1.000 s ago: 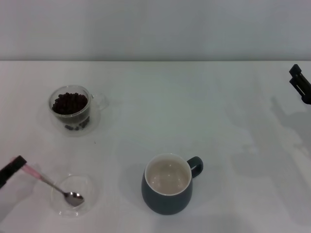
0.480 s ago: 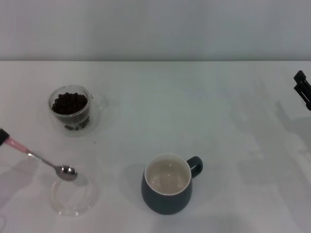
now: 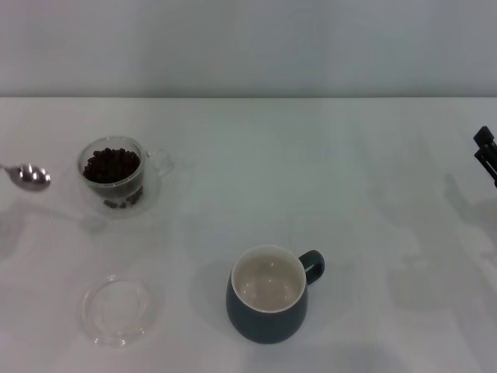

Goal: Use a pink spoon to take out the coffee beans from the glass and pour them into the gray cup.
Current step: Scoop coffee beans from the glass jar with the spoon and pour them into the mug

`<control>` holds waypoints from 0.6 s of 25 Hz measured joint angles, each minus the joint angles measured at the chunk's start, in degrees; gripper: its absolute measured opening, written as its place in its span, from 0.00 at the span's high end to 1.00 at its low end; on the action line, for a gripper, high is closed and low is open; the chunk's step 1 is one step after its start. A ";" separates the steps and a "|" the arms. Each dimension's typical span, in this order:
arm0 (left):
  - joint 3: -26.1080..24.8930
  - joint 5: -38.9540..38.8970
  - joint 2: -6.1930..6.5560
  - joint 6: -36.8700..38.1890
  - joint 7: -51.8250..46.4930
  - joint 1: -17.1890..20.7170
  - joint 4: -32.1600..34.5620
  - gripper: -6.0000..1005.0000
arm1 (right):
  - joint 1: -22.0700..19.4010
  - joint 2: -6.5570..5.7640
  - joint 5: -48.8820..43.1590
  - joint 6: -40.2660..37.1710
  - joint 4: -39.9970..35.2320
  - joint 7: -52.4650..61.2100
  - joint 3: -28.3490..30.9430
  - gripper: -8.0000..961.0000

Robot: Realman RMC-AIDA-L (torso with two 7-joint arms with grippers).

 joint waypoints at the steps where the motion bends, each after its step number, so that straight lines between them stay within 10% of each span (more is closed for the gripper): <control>1: -0.22 0.06 0.01 0.00 -0.36 -0.52 0.77 0.86 | -0.13 0.00 0.00 0.33 0.04 0.00 -0.46 0.09; 15: -0.10 7.78 1.69 23.27 1.00 -12.12 1.25 0.86 | -0.80 0.05 -0.08 3.38 0.09 0.00 -4.76 0.09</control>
